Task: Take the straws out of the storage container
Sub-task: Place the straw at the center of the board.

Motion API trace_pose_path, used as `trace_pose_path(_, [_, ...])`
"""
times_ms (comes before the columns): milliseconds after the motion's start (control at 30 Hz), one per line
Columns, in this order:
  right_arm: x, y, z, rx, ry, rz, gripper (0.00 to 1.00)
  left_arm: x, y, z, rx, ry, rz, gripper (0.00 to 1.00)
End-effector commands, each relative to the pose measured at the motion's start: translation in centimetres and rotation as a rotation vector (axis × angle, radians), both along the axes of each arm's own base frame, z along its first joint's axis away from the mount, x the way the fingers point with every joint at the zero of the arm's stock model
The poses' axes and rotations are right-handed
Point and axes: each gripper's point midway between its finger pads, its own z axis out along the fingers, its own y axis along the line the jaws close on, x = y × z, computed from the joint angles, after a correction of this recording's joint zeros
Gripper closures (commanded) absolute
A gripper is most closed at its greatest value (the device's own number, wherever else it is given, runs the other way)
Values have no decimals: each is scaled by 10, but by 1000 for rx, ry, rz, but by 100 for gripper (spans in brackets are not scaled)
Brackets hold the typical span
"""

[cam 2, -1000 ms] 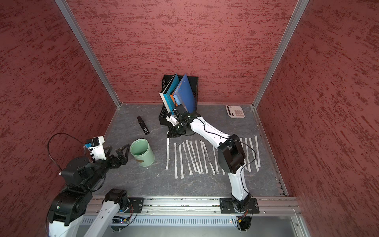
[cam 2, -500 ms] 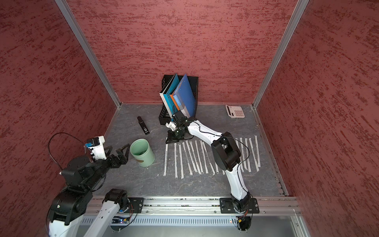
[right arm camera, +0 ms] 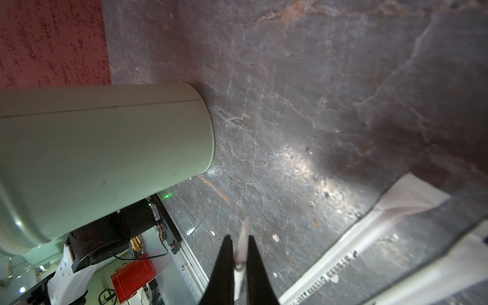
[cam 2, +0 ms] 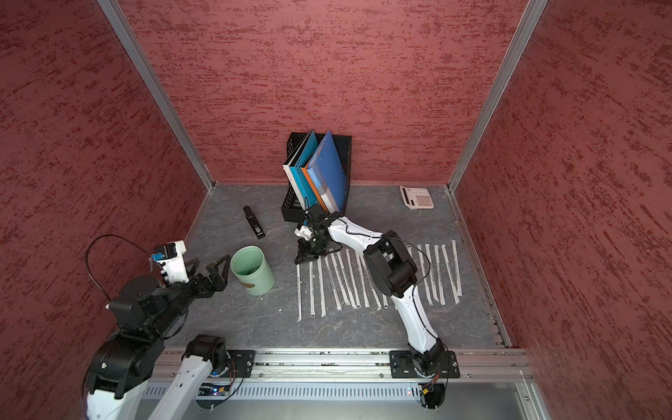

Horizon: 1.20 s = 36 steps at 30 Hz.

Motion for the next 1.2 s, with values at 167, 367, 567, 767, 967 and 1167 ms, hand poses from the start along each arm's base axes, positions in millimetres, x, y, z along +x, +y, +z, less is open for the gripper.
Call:
trace_pose_path(167, [17,0,-3,2,-6,-32,91,3,0,3,10,-16,-2,0])
trace_pose_path(367, [28,1,-7,-1,6,-53,89,3,1,3,10,-18,2,0])
trace_pose_path(567, [34,1,-13,-7,18,-71,89,2,1,3,10,-18,1,0])
trace_pose_path(767, [45,-3,5,-7,-70,-103,89,4,1,2,12,-11,4,0])
trace_pose_path(967, [63,-18,68,-7,-287,-163,86,9,1,-1,8,9,10,0])
trace_pose_path(1167, [68,-59,141,-55,-571,-254,52,16,11,-3,-33,7,92,0])
